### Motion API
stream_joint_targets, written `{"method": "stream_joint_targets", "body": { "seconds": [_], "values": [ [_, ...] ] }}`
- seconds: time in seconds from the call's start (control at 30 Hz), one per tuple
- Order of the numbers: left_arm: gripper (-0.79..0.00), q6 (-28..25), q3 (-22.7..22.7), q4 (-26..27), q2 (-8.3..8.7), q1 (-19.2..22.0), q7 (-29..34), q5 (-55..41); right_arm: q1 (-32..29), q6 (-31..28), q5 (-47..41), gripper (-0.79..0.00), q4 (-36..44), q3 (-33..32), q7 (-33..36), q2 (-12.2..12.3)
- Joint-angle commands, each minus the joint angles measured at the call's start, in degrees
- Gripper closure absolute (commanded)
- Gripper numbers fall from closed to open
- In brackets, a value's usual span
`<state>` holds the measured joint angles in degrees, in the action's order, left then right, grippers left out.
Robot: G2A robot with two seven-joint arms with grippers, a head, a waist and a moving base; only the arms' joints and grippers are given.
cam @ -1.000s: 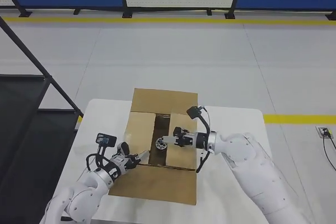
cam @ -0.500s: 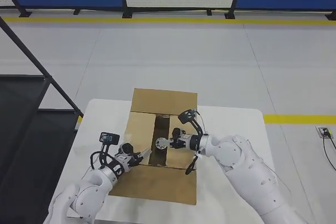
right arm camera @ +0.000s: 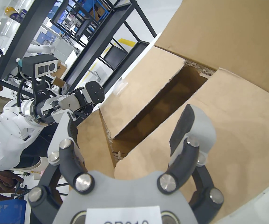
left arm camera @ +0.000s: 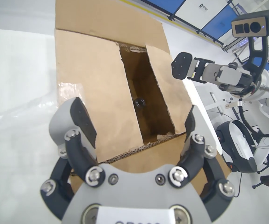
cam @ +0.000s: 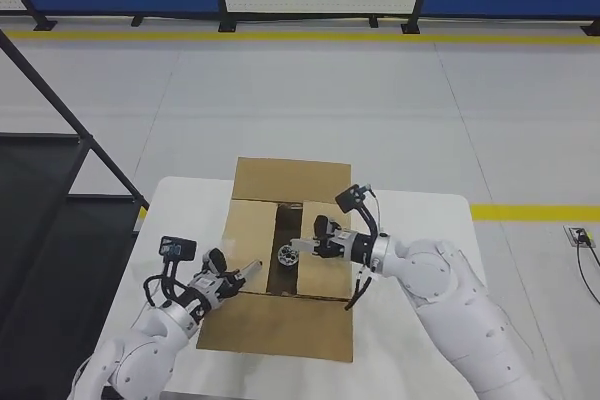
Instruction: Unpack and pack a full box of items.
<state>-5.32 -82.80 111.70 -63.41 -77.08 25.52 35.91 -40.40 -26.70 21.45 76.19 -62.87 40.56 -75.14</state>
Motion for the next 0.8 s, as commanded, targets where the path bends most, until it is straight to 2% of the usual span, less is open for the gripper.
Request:
{"method": "stream_joint_targets", "body": {
  "seconds": [0.0, 0.13, 0.27, 0.33, 0.57, 0.67, 0.77],
  "values": [
    [-0.785, -0.9, -2.2, 1.9, 0.19, -1.8, -0.5, -0.6, -1.4, -0.4, 1.2, -0.785, 2.8, -1.7, 1.0, 0.6],
    [-0.785, -4.8, -9.1, 5.3, 0.79, -7.4, -0.5, -3.1, -2.1, -0.5, 2.2, -0.785, 4.1, -2.4, 1.7, 0.9],
    [-0.785, -11.6, -18.1, 5.6, 1.42, -14.0, 1.3, -8.5, -2.1, -0.5, 2.2, -0.785, 4.1, -2.4, 1.7, 0.9],
    [-0.785, -13.8, -23.0, 5.9, 1.88, -17.4, 3.8, -4.9, -2.1, -0.5, 2.2, -0.785, 4.1, -2.4, 1.7, 0.9],
    [-0.785, -13.8, -23.0, 5.9, 1.88, -17.4, 3.8, -4.9, -2.0, 0.5, 2.0, -0.785, 3.6, -2.1, 0.0, 0.8],
    [-0.785, -13.7, -22.8, 5.9, 1.89, -17.4, 3.8, -4.2, 0.8, 2.9, -0.8, -0.785, -0.4, -1.5, -3.6, 0.1],
    [-0.785, -11.8, -20.8, 4.7, 1.84, -16.8, 3.8, -1.7, 5.6, 6.5, 0.5, -0.785, -7.2, -0.6, -8.7, -0.7]
  ]
}}
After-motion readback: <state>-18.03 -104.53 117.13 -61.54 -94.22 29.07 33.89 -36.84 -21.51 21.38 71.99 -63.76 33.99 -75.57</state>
